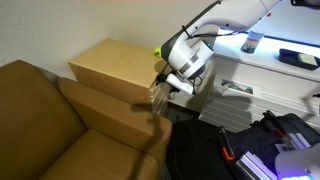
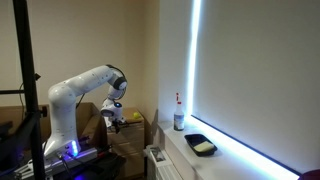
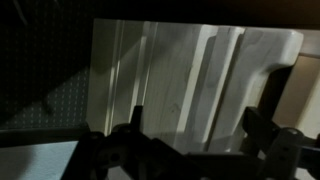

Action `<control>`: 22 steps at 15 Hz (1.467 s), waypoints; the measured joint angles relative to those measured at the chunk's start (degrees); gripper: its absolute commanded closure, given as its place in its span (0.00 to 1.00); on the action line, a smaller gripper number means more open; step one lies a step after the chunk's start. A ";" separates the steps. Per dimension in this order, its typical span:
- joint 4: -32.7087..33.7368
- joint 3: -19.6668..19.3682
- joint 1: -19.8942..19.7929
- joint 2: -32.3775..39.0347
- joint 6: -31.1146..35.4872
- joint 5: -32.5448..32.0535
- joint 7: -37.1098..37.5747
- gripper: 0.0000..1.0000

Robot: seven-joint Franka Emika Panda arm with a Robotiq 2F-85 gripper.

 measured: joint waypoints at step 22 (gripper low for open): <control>1.80 4.44 -14.32 2.20 1.00 -11.07 8.89 0.00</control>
